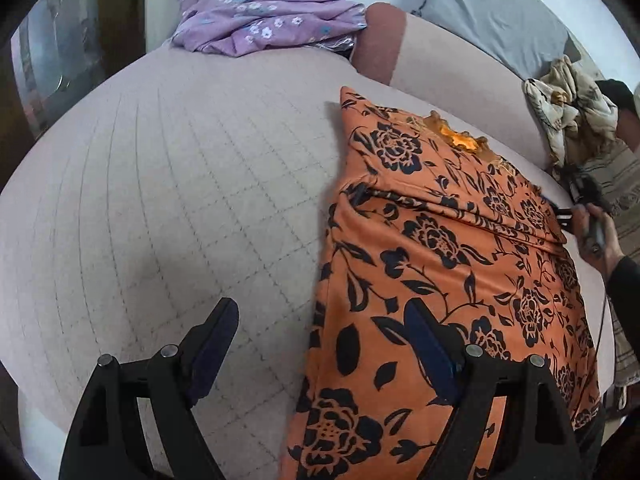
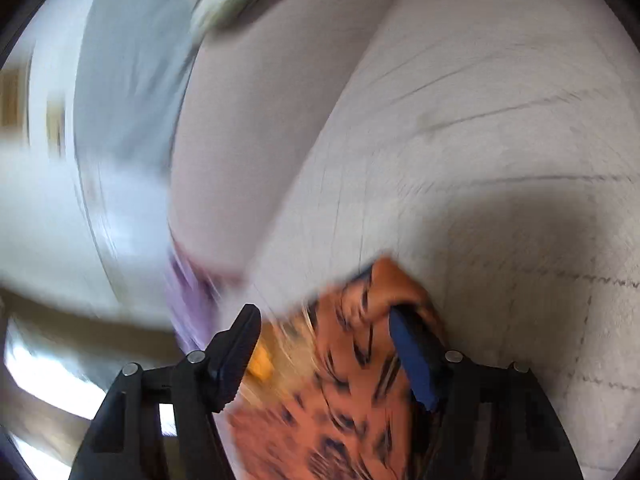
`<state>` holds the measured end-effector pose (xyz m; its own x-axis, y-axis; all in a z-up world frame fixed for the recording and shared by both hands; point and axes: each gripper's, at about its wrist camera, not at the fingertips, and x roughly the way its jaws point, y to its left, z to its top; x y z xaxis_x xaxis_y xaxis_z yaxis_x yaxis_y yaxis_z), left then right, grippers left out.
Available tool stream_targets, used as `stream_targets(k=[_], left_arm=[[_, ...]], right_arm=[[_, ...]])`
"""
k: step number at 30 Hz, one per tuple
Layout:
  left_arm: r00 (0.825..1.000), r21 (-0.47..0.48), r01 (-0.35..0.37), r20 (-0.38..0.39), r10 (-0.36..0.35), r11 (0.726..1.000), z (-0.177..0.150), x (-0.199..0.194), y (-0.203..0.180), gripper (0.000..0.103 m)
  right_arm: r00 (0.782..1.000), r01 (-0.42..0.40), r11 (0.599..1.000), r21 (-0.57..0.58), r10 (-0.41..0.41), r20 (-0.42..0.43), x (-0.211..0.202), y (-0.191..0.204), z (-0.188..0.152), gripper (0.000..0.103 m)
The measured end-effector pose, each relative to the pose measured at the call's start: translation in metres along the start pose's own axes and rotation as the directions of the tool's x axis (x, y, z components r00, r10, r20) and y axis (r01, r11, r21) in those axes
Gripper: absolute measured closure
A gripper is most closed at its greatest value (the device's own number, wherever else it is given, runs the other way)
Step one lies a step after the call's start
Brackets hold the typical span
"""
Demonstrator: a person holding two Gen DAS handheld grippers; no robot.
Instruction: Fold small clothes
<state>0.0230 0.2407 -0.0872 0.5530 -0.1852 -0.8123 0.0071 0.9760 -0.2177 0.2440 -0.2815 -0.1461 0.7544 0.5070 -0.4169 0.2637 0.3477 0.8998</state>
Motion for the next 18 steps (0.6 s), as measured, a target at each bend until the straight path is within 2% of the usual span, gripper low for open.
stream_targets(k=[1,2,3,4,5,6,7,8,9,10,13,15,17,18], left_arm=[[1.0,-0.003,0.008,0.004,-0.008,1.0,-0.002,0.001,0.0,0.018],[1.0,-0.005,0.015,0.001,-0.015,1.0,-0.004,0.004,0.0,0.018],[1.0,-0.005,0.009,-0.017,-0.009,1.0,-0.005,0.01,-0.002,0.018],[1.0,-0.004,0.003,-0.029,-0.003,1.0,-0.006,0.011,-0.004,0.018],[1.0,-0.007,0.005,-0.03,-0.006,1.0,-0.007,0.011,-0.006,0.018],[1.0,-0.01,0.018,-0.018,-0.018,1.0,-0.008,0.007,-0.008,0.018],[1.0,-0.009,0.025,-0.006,-0.025,1.0,-0.01,0.002,-0.009,0.018],[1.0,0.004,0.028,0.006,-0.028,1.0,-0.011,-0.003,-0.012,0.018],[1.0,0.019,0.024,0.012,-0.024,1.0,-0.013,-0.007,-0.014,0.018],[1.0,0.023,0.021,0.012,-0.022,1.0,-0.013,-0.009,-0.015,0.018],[0.998,-0.001,0.062,0.013,-0.062,0.998,-0.021,-0.021,-0.014,0.018],[0.997,-0.014,0.079,0.004,-0.079,0.997,-0.031,-0.027,-0.015,0.018],[0.994,-0.016,0.108,-0.012,-0.108,0.994,-0.042,-0.031,-0.015,0.018],[0.993,-0.011,0.111,-0.024,-0.111,0.994,-0.052,-0.034,-0.015,0.018]], right_arm=[[0.997,-0.075,0.997,0.015,0.075,-0.009,-0.002,0.005,-0.002,0.03],[0.985,-0.172,0.983,-0.058,0.169,-0.043,-0.001,0.017,-0.005,0.03],[0.993,-0.114,0.984,-0.133,0.11,-0.041,0.001,0.023,-0.006,0.03],[0.998,0.04,0.985,-0.17,-0.046,-0.032,0.008,0.022,-0.006,0.03],[0.995,0.071,0.99,-0.124,-0.079,-0.057,0.015,0.008,-0.003,0.032],[0.998,0.049,0.995,-0.09,-0.052,-0.036,0.01,0.003,0.0,0.034],[0.998,0.061,0.996,-0.058,-0.06,0.016,-0.001,0.004,0.0,0.03],[0.993,0.088,0.994,-0.062,-0.082,0.085,-0.016,0.011,-0.003,0.03],[0.993,0.046,0.994,-0.103,-0.034,0.114,-0.033,0.021,-0.01,0.03],[0.996,0.01,0.993,-0.116,0.001,0.089,-0.042,0.025,-0.016,0.029],[1.0,0.025,0.976,-0.217,-0.022,0.015,-0.077,0.04,-0.049,0.028],[0.995,0.086,0.95,-0.299,-0.099,-0.029,-0.11,0.043,-0.08,0.027],[0.987,0.104,0.929,-0.355,-0.142,-0.081,-0.145,0.036,-0.11,0.027],[0.976,0.129,0.913,-0.388,-0.185,-0.111,-0.163,0.03,-0.127,0.027]])
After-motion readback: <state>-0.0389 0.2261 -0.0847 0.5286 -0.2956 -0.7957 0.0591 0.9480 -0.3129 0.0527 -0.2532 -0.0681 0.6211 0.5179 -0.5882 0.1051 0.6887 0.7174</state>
